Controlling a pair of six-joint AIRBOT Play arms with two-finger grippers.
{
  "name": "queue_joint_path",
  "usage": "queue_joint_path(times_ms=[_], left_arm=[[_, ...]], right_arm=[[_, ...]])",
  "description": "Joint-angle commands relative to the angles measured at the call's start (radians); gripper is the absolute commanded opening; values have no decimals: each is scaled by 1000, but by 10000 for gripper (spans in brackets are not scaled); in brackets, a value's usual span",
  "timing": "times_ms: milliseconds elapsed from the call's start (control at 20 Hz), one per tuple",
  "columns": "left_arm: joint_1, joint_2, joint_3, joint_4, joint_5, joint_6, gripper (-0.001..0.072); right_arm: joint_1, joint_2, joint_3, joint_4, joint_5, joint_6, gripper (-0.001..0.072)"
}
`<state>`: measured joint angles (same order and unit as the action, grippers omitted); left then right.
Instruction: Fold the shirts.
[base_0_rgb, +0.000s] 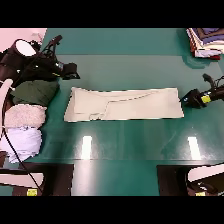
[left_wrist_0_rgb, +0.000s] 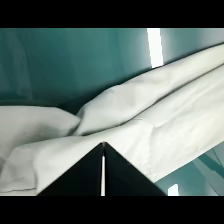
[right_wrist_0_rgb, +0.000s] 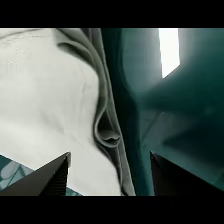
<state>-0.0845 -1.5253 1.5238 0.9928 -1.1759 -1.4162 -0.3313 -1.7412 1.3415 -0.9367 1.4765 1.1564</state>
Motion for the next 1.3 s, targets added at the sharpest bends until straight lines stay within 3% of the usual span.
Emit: queue_joint_path(times_ms=[0,150,250,300,500,650,900,1250], left_arm=[[-70,-8,3,-5,41,-7,22],[-136,-38,3,-5,42,-33,22],[-197,-77,3,-5,83,-80,21],[-237,-102,3,-9,116,-80,22],[-385,-198,7,-8,201,-79,21],[-442,-274,26,-14,227,-80,21],[-480,-357,74,-87,264,-77,21],[-482,-367,77,-87,304,-76,22]], right_arm=[[30,-45,-43,61,-18,-33,525],[89,-72,-7,72,-1,-41,293],[124,-70,29,73,14,-71,51],[137,-65,53,74,31,-78,16],[185,34,130,81,69,-63,14],[246,150,188,85,75,17,15],[378,252,332,282,72,74,14],[607,251,435,290,40,92,15]])
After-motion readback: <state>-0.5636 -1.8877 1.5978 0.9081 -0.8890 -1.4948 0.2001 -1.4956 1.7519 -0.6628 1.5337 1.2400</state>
